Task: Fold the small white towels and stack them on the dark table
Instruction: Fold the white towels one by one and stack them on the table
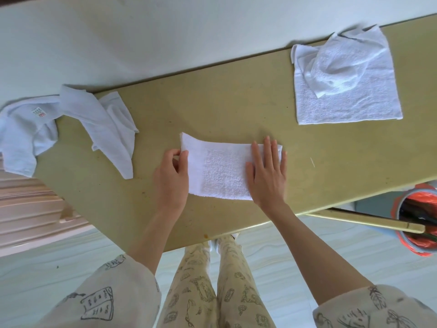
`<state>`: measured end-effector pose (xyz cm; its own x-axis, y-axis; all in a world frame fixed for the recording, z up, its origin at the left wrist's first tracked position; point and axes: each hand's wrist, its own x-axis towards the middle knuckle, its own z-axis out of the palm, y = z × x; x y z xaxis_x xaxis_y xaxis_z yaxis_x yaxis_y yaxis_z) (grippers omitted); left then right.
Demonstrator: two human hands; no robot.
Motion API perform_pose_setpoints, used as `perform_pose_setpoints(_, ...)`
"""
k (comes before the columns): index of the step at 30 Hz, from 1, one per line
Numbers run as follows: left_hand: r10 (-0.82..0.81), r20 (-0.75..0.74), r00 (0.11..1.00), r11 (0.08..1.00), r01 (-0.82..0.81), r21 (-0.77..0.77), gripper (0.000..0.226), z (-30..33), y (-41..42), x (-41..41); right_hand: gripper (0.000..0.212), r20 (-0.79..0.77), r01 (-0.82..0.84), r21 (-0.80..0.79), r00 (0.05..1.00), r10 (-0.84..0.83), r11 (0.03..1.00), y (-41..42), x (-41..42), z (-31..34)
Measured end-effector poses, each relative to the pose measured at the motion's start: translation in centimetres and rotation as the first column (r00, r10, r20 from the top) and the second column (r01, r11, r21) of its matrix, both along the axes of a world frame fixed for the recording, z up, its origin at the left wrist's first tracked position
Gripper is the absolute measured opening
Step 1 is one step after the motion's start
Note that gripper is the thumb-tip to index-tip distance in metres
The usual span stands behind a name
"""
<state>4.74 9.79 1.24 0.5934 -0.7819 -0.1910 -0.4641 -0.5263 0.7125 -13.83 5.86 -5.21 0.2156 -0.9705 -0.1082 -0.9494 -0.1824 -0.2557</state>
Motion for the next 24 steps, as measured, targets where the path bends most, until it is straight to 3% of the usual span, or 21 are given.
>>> perform_pose_setpoints(3,-0.047,0.004,0.999,0.998,0.047,-0.039,0.018,1.3,-0.6,-2.4,0.053,0.260,0.051,0.051,0.964,-0.063,0.997,-0.1,-0.7,1.5)
perform_pose_setpoints(6,-0.130,-0.036,0.991,0.991,0.129,-0.031,0.016,1.8,-1.1,-5.2,0.039,0.513,0.218,0.012,0.837,-0.193,0.976,0.2,-2.7,3.6)
perform_pose_setpoints(8,-0.190,-0.062,0.980,0.982,0.188,-0.029,0.015,1.8,-1.4,-7.0,0.027,0.583,0.358,0.114,0.731,-0.355,0.927,0.4,-4.2,4.7)
perform_pose_setpoints(10,-0.252,-0.071,0.965,0.968,0.253,-0.004,0.017,1.5,-2.0,-8.9,0.023,0.567,0.416,0.372,0.606,-0.558,0.830,0.2,-5.4,5.2)
perform_pose_setpoints(12,-0.277,-0.079,0.958,0.959,0.280,0.039,0.019,0.9,-2.5,-10.4,0.024,0.530,0.399,0.519,0.543,-0.651,0.756,-0.1,-6.1,4.9)
perform_pose_setpoints(19,-0.413,-0.027,0.911,0.889,0.409,0.204,0.023,-0.4,-3.6,-14.4,0.027,0.502,0.299,0.677,0.481,-0.719,0.673,-1.0,-6.5,4.4)
perform_pose_setpoints(24,-0.486,0.012,0.874,0.852,0.471,0.230,0.027,-1.2,-3.3,-14.9,0.025,0.512,0.263,0.698,0.466,-0.721,0.666,-1.1,-6.7,4.4)
